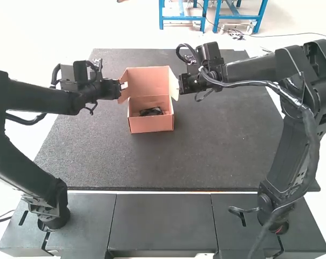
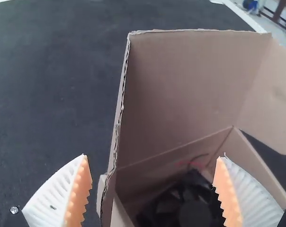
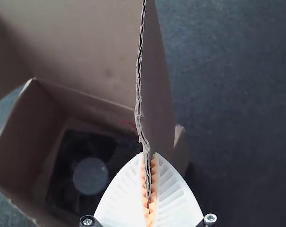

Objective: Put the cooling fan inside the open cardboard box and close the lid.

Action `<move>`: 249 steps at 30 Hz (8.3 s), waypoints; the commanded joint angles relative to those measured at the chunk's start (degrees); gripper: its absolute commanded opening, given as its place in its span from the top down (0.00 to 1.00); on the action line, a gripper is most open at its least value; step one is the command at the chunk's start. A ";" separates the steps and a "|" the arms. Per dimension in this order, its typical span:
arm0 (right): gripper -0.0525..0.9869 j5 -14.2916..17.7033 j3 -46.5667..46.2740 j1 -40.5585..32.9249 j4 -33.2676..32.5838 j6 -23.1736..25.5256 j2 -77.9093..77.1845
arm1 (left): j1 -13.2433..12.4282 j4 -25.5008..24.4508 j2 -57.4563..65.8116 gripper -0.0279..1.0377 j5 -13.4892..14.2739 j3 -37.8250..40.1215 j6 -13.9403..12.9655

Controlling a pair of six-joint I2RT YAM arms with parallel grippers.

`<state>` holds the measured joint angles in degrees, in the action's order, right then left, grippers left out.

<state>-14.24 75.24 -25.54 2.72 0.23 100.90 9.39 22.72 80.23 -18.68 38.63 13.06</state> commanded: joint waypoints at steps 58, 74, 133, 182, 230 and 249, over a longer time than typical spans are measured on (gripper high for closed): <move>0.94 -1.49 -2.73 -0.30 1.85 0.39 -1.50 | 1.25 -0.40 1.42 0.75 2.68 3.38 -5.41; 0.94 -1.84 -3.00 -0.39 2.38 0.65 -1.23 | 0.72 -0.48 1.51 0.16 3.56 4.26 -5.50; 0.94 -1.58 -0.10 -1.88 3.34 2.41 -0.62 | -1.21 -4.26 -0.68 0.38 0.83 1.01 -7.35; 0.94 -2.28 -8.01 -8.65 2.73 4.08 -4.13 | 10.30 -7.87 -2.71 0.95 3.21 0.39 0.74; 0.08 2.29 -15.92 -11.37 7.65 5.57 -10.29 | 10.83 -11.38 -23.01 0.94 -13.32 -1.19 6.89; 0.07 1.32 -15.21 -11.37 -9.58 3.37 -28.13 | 14.17 8.48 -4.11 0.94 -8.04 4.96 12.08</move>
<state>-12.23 59.02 -36.36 -5.65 4.36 75.37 23.77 29.12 73.30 -28.69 42.22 24.75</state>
